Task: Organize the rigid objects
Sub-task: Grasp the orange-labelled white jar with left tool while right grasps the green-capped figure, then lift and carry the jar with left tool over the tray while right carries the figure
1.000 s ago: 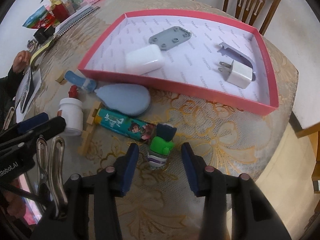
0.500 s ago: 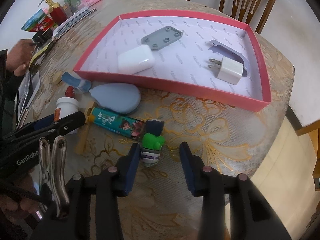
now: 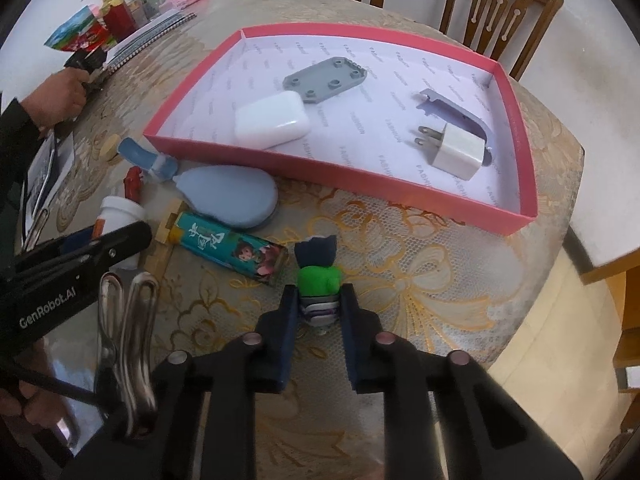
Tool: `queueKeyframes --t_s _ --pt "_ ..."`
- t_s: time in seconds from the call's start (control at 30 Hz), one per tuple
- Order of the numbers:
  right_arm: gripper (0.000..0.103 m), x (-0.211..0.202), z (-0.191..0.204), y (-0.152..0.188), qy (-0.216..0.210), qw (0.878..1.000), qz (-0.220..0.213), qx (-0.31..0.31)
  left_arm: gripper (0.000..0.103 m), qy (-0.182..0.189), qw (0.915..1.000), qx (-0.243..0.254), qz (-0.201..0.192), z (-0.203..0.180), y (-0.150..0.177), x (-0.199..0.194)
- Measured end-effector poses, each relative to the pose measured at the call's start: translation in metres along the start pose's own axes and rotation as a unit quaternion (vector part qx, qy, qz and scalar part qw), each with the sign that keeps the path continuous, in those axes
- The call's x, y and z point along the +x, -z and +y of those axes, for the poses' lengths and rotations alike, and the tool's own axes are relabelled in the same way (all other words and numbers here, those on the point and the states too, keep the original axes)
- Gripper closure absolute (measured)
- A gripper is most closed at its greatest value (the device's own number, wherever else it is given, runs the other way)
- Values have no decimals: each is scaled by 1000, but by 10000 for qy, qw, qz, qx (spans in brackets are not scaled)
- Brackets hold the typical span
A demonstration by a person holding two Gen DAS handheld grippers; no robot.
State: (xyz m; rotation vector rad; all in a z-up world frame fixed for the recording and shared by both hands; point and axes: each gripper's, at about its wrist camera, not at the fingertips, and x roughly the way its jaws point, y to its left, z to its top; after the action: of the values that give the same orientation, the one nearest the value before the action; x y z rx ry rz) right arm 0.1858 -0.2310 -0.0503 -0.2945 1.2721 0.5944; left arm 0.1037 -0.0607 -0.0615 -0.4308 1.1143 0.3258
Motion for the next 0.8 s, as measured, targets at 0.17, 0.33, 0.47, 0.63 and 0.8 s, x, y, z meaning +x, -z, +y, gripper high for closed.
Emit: queueKeyframes --t_s 0.17,0.33,0.47,0.63,0.8 --pt "82 -1 -7 1 -134 9997 34 188 58 16 10000 -16 -77 3 0 -7" --pt "82 -2 -13 2 -222 9991 82 348 58 41 9999 10 -126 1 -1 -12" --pt "82 -9 -14 3 -259 9992 38 309 58 76 9999 36 -144 -1 -1 -15" --pt "82 -18 -15 1 -366 9991 -29 223 58 93 9998 67 -174 -4 -2 -20" --pt "82 -24 -16 -1 -465 9988 -66 169 58 131 9996 71 -253 -8 -4 -28"
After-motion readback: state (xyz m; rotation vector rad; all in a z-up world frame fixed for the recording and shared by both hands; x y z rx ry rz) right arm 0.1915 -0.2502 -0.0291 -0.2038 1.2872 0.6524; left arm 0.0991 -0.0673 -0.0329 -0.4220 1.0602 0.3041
